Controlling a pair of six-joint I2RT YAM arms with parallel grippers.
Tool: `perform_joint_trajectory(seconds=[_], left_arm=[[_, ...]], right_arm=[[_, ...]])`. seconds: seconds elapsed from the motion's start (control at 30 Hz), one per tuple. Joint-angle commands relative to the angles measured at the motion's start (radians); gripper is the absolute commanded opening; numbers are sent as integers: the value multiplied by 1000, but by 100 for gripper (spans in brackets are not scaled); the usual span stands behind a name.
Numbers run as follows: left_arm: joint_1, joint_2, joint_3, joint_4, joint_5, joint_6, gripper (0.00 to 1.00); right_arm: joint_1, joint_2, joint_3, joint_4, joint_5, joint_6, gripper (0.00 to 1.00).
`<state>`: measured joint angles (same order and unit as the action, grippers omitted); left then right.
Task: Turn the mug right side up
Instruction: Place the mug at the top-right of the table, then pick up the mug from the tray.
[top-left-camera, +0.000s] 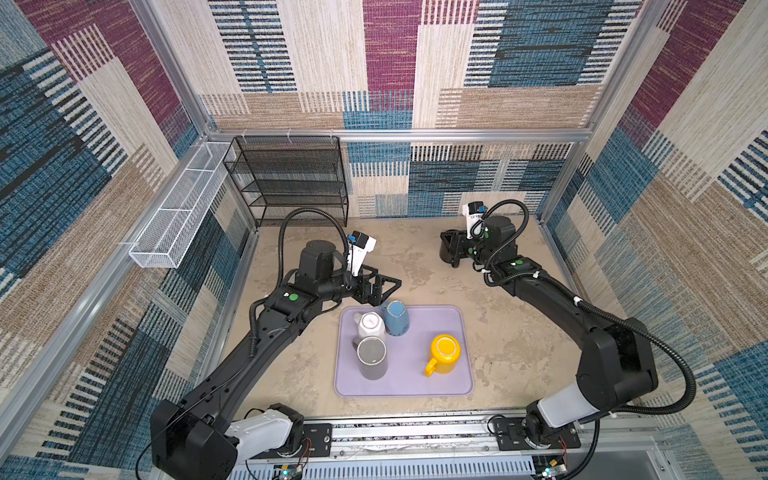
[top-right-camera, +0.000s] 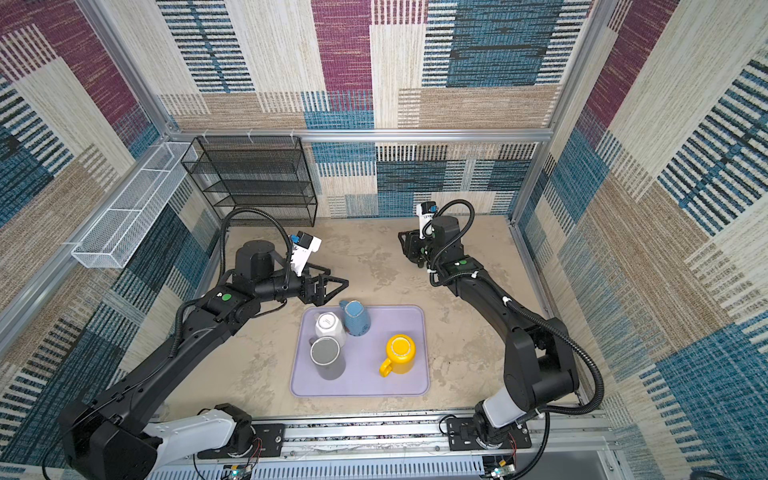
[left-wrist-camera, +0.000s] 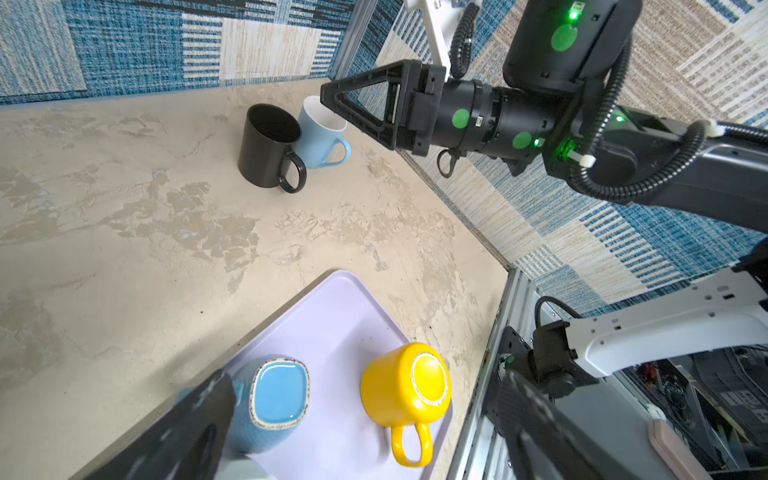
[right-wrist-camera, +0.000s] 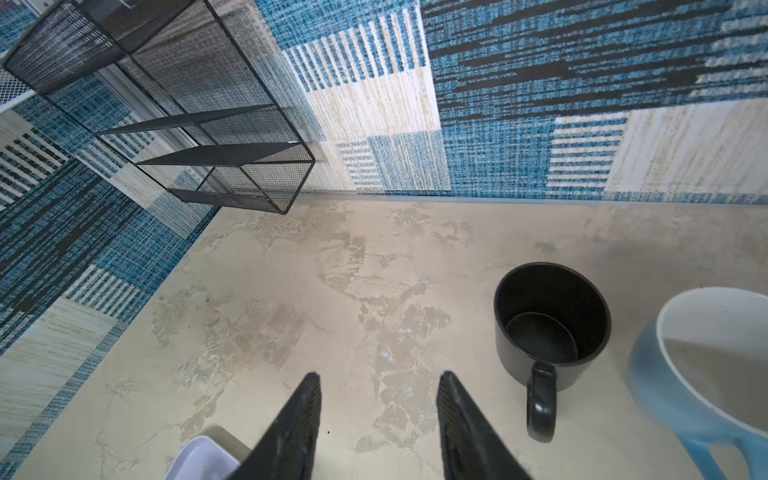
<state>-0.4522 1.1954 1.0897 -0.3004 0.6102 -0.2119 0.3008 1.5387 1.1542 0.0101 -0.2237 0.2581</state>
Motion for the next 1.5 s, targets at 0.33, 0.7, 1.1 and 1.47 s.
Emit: perform_joint_trajectory(seconds=[0.33,0.7,1.1,1.47], left_arm=[[-127,15,49,-252,-111,85,98],[-305,10,-14,-298,-184,64,95],[-368,63,-21,-337,-168,85,94],[-489,152,6,-342,-193,59,89]], right_arm=[[-21,-16,-28,60,-41,35,48],[-26,-6,-24,61,-53,43,48],[-26,-15,-29,51,-41,36,48],[-27,-24,-30,39,-28,30,48]])
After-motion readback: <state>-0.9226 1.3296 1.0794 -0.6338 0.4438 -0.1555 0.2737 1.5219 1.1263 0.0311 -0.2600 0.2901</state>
